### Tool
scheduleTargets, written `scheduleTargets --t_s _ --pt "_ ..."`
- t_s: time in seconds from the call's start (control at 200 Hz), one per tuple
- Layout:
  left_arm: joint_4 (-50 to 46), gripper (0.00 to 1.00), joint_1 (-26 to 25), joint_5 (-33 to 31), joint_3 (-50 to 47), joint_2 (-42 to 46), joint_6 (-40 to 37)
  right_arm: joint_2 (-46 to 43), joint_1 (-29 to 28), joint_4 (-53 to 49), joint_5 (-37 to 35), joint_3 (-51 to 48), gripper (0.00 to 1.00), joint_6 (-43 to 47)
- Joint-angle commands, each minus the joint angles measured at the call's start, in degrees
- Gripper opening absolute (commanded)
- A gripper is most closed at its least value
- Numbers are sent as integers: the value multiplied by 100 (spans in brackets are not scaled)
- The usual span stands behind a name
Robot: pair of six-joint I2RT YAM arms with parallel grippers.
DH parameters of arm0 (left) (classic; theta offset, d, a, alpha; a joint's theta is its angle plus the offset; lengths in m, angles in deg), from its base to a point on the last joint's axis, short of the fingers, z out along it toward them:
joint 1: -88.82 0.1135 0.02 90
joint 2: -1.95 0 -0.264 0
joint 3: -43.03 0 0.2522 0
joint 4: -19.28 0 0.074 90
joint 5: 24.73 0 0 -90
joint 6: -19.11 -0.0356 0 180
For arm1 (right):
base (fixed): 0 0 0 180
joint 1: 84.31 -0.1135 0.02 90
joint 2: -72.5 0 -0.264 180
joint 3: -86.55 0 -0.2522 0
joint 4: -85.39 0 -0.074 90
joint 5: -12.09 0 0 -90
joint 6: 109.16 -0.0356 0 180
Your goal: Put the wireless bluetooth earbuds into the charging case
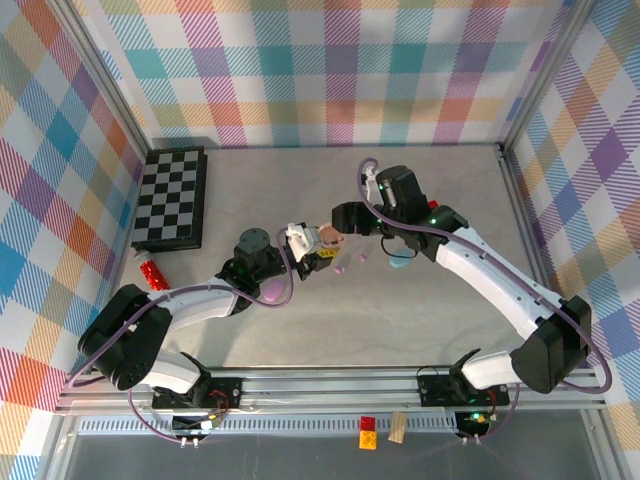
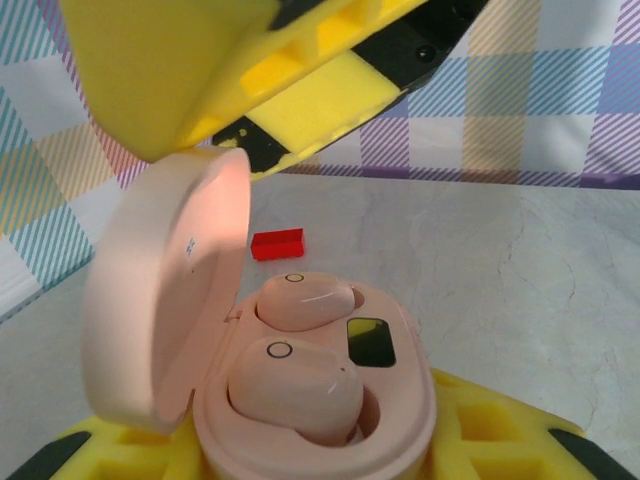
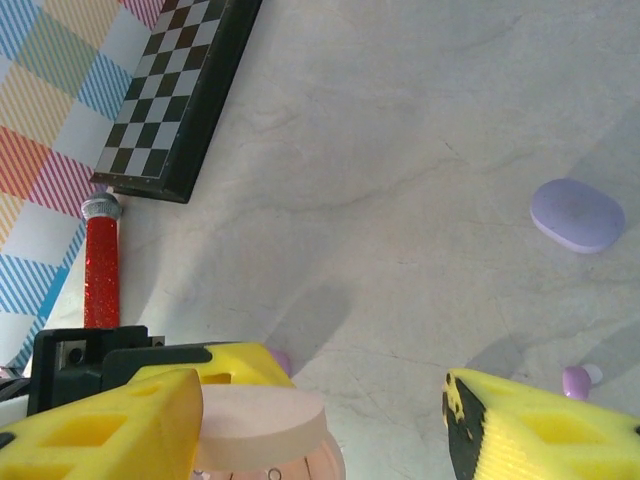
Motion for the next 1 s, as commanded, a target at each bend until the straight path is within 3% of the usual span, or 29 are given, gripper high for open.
scheduleTargets --t_s 0.0,0.155,0.305,0.445,0.58,0.79,0.995 --pt "413 32 -7 -25 48 159 119 -338 15 -241 71 -254 64 -67" --pt "638 32 -7 -9 48 106 310 -821 227 62 353 -635 68 -369" --pt "782 32 -32 37 116 83 504 -1171 869 1208 2010 -1342 75 -1427" --pt "886 32 -110 1 201 87 640 -1054 1017 1815 3057 -1598 77 -1965" --pt "979 32 -191 35 315 27 694 -777 1008 2302 3843 -1678 74 -2241" --pt "974 32 -244 134 460 16 677 -441 1008 3081 4276 -1743 68 -2742" --pt "838 32 -269 172 448 87 599 -362 1017 3162 4108 -1724 47 -2779"
